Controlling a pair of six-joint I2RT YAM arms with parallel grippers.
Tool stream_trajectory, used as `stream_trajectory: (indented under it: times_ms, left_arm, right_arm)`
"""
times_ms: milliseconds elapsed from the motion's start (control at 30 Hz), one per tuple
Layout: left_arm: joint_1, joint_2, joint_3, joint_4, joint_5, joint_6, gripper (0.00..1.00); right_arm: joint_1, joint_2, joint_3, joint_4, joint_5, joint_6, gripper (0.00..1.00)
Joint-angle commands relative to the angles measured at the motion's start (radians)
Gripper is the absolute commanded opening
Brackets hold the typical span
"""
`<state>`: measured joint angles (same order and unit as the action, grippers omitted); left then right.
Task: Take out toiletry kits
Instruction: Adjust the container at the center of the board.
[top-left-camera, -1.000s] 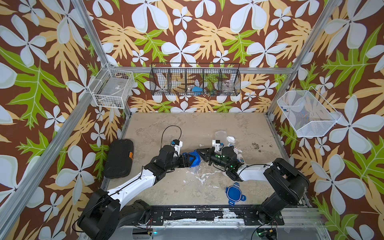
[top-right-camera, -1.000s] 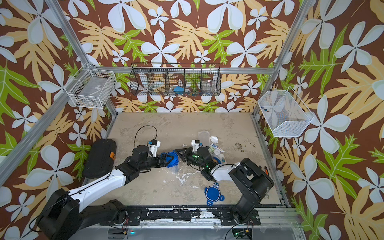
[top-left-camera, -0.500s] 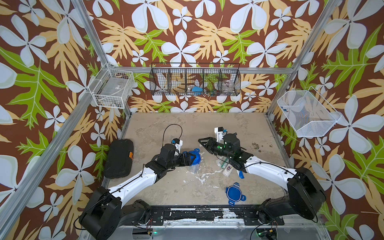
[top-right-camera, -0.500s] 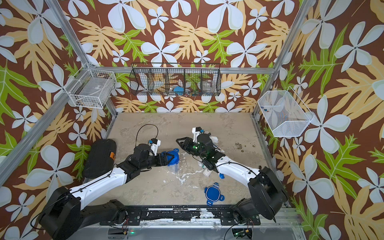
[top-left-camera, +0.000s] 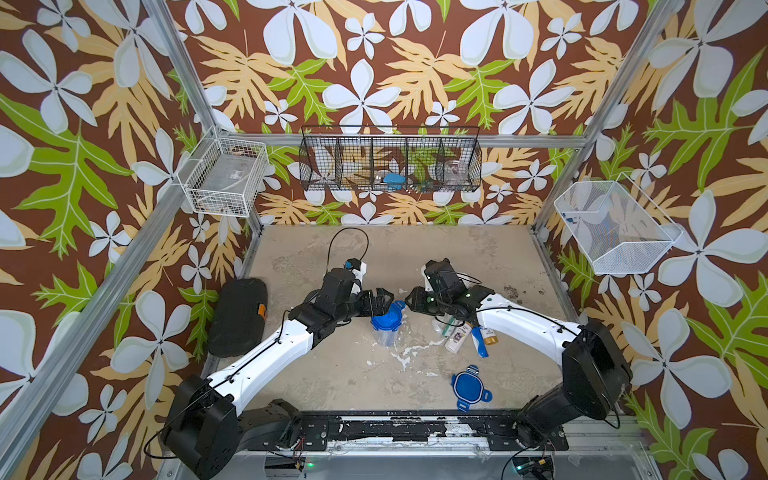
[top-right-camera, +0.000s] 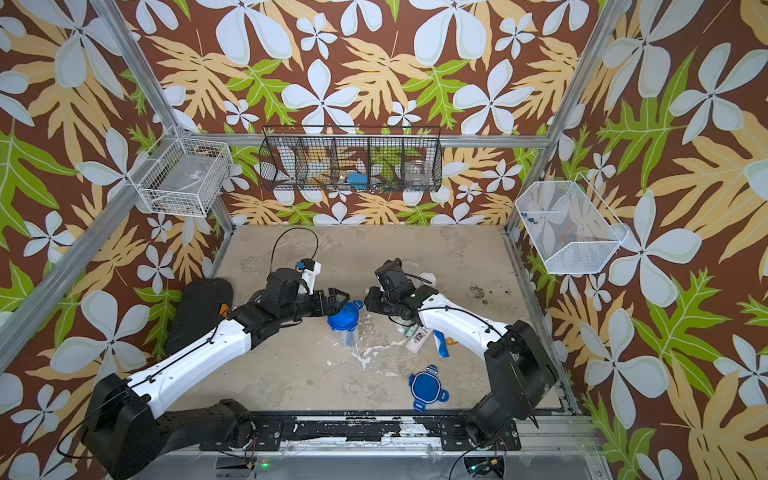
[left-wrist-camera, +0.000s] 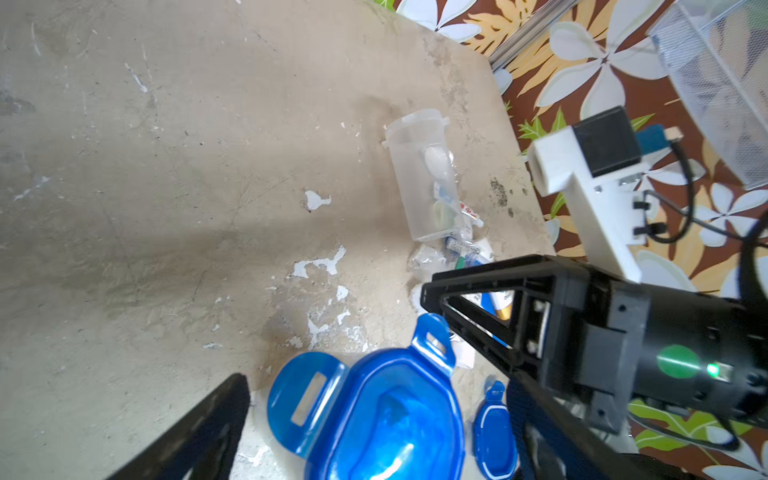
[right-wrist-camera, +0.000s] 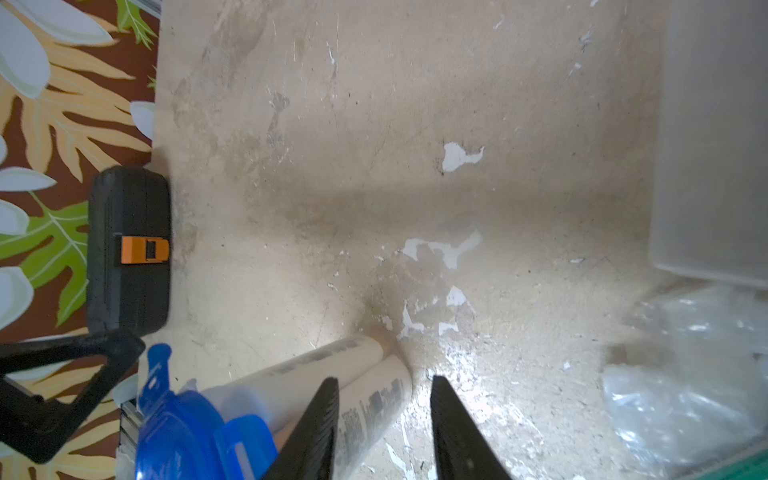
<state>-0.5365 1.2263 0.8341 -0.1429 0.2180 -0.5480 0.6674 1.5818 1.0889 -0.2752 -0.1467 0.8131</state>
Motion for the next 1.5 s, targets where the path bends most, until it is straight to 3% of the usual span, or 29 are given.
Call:
stream_trajectory:
  times_ms: [0,167,433,733,933,1033,1167,1267,1467]
  left_arm:
    - [0.0,-0.001,-0.027,-0.012,-0.005,0.031,0.97]
    - [0.001,-0.014,-0.075,-0.007,-0.008,0.042,0.95]
    - [0.001,-0.039,-0.095,-0.014,-0.001,0.048,0.95]
    - [0.001,-0.027,-0.091,-0.023,-0.019,0.046,0.95]
    - [0.01,-0.037,-0.054,-0.061,-0.074,0.052,0.98]
    - [0.022,-0.038,-0.032,-0.066,-0.07,0.058,0.99]
    - [0.027,-0.025,0.011,-0.074,-0.051,0.075,0.99]
    - [0.027,-0.011,0.028,-0.07,-0.036,0.095,1.0]
    - [0.03,0.029,0.028,-0.07,-0.048,0.145,1.0]
  right_arm:
    - [0.008,-0.02,-0.026,-0.063,0.04,-0.023,0.39]
    - [0.029,0.006,0.005,-0.037,-0.009,-0.053,0.41]
    - [0.025,0.155,0.255,-0.146,0.002,-0.17,0.41]
    - [0.025,0.366,0.525,-0.222,-0.149,-0.273,0.41]
    - [0.028,0.442,0.661,-0.268,-0.173,-0.321,0.41]
    - [0.026,0.386,0.638,-0.234,-0.094,-0.305,0.4]
    - [-0.006,0.252,0.488,-0.162,0.038,-0.223,0.42]
    - [-0.047,0.248,0.447,-0.222,0.03,-0.225,0.41]
    - [-0.04,0.31,0.451,-0.267,-0.102,-0.309,0.39]
